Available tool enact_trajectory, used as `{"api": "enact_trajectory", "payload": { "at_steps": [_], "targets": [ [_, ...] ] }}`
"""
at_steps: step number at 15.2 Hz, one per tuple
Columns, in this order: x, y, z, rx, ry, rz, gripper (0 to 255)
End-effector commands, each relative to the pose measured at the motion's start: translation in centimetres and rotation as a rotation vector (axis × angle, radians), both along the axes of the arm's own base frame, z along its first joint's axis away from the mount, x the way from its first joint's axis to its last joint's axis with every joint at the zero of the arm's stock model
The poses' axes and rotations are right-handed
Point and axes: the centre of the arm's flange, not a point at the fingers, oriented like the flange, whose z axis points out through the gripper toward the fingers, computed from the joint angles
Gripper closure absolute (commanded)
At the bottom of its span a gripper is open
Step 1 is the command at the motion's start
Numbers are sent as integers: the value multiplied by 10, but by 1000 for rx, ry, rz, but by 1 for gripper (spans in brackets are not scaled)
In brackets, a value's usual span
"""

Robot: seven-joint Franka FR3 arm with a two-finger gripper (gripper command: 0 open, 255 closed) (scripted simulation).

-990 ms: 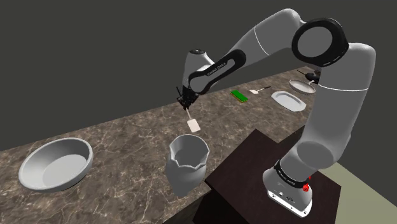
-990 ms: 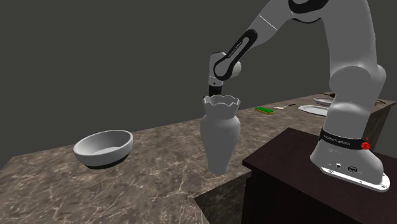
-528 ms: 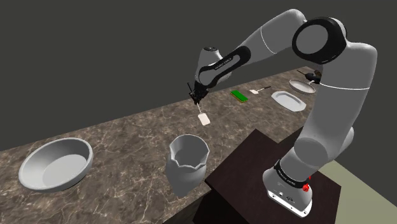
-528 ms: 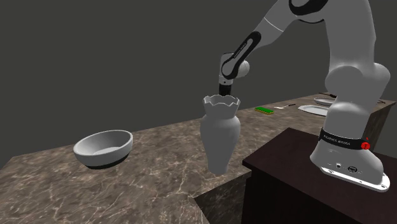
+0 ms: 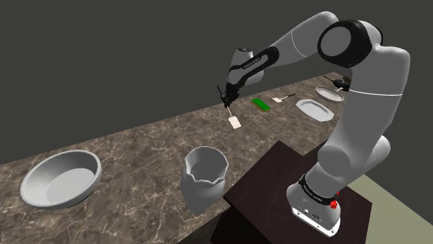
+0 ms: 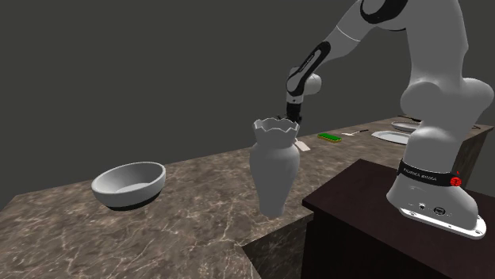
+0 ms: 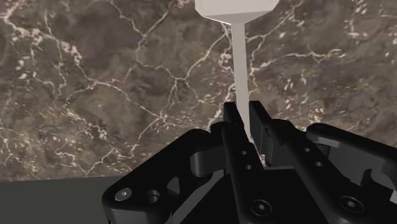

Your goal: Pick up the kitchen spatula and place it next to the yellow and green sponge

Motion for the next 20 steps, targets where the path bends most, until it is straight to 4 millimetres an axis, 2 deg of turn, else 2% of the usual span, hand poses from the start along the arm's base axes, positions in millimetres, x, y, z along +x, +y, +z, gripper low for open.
{"api": "enact_trajectory", "payload": {
  "at_steps": [1,12,20],
  "targets": [
    [-2,-25,0,0,0,2,255],
    [-7,-172,0,0,0,2,255],
    [-7,-172,-42,0,0,2,255]
  ]
}}
